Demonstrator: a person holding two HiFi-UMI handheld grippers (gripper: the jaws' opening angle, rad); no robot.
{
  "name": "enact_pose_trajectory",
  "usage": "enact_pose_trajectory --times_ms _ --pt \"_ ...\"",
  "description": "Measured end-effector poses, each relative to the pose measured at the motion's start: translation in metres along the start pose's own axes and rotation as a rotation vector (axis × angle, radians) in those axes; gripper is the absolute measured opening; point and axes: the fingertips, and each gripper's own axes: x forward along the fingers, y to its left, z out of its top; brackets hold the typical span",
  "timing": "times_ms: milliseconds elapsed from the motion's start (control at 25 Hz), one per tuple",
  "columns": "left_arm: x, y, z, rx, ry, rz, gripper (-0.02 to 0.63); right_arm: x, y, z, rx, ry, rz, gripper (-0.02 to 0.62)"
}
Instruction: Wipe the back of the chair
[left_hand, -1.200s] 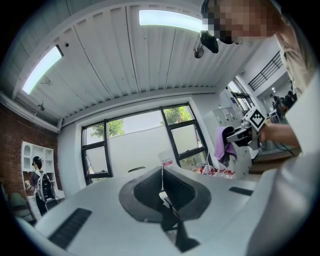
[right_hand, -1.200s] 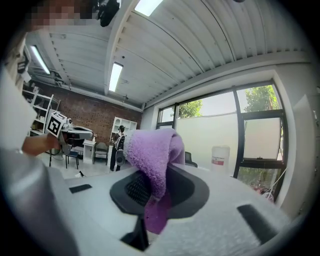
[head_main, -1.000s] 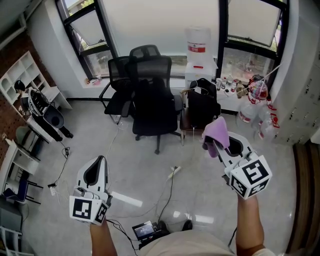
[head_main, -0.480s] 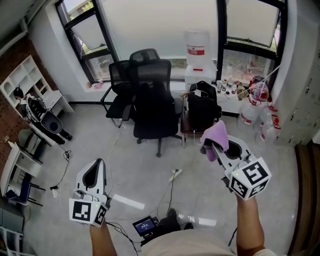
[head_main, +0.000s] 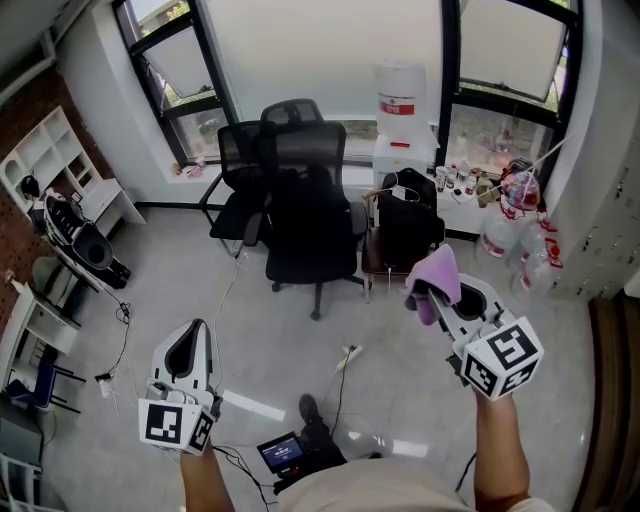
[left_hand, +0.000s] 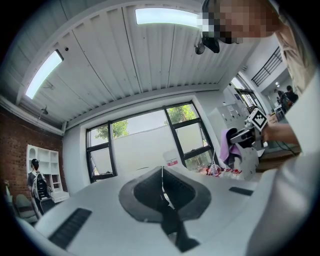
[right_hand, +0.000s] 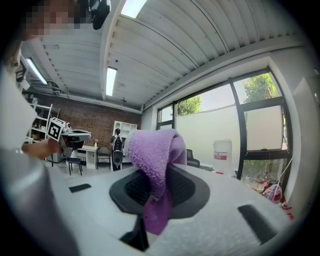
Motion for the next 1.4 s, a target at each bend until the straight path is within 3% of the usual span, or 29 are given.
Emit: enact_pose_trajectory --times_ms 280,760,1400 --pt "0.050 0.050 -0.034 -0.025 -0.011 -0.016 0.008 0.064 -0.008 -0.002 -0.017 0.020 -0.039 0.054" --pt "0.185 0.195 -0.107 -0.066 -0.008 -0.112 0.008 0.224 -0.002 0.000 -0.002 0.043 -0.176 0.054" --pt "0.290 0.284 -0.146 -0.109 -0.023 -0.207 0.008 0.336 -0.002 0.008 -0.009 0.104 -0.271 0.054"
